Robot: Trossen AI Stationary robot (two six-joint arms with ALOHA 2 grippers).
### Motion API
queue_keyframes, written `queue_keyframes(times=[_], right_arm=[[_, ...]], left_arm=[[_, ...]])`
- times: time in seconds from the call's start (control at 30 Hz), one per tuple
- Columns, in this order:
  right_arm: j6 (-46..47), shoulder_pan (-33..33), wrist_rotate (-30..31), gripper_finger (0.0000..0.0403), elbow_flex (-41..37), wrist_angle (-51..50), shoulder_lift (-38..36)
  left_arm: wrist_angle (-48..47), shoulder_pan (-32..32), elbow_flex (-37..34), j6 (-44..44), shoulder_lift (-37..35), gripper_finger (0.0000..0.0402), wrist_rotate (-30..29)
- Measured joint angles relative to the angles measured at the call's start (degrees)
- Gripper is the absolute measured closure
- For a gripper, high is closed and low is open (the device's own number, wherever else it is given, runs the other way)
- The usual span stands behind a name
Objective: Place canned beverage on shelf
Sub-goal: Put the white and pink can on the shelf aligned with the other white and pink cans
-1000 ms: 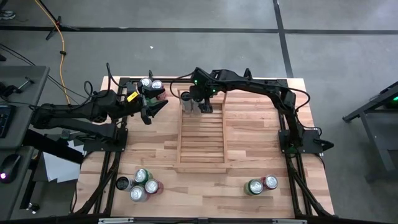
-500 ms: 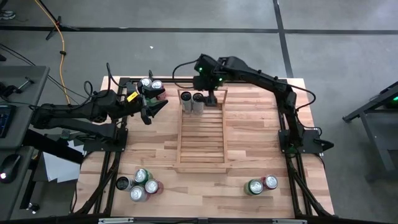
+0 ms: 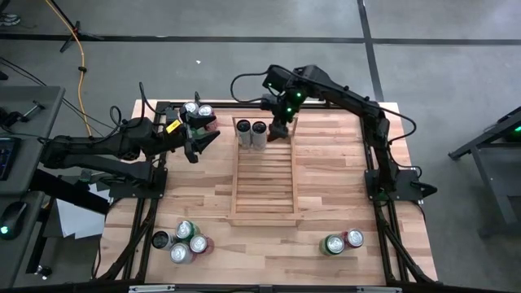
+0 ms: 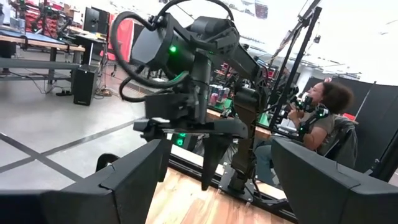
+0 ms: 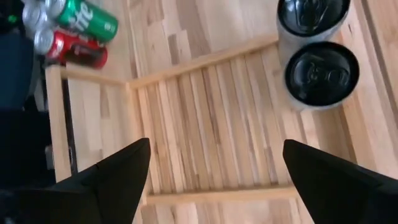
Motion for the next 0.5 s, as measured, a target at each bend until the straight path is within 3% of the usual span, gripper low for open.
queue_keyframes(times=[0.13,0.27,0.37,0.5], right_arm=[[1.79,0.58,0.08,0.005,-0.56,2.83,0.0],[0.35,1.27,0.69,0.005,0.01,-1.38,-0.74],[0.64,2.54,6.21,0.005,0.12,-6.86,-2.96],[2.24,5.89,14.79,0.005,-3.66,-5.86,-8.51]], left_arm=[[-0.3,-0.08,0.0,0.0,0.0,0.0108,0.5],[-0.91,-0.15,0.0,-0.14,0.0,0.0108,3.64],[-2.0,-0.15,0.0,-0.48,0.0,0.0108,6.07],[-4.29,-0.15,0.01,-0.54,0.0,0.0108,7.56]])
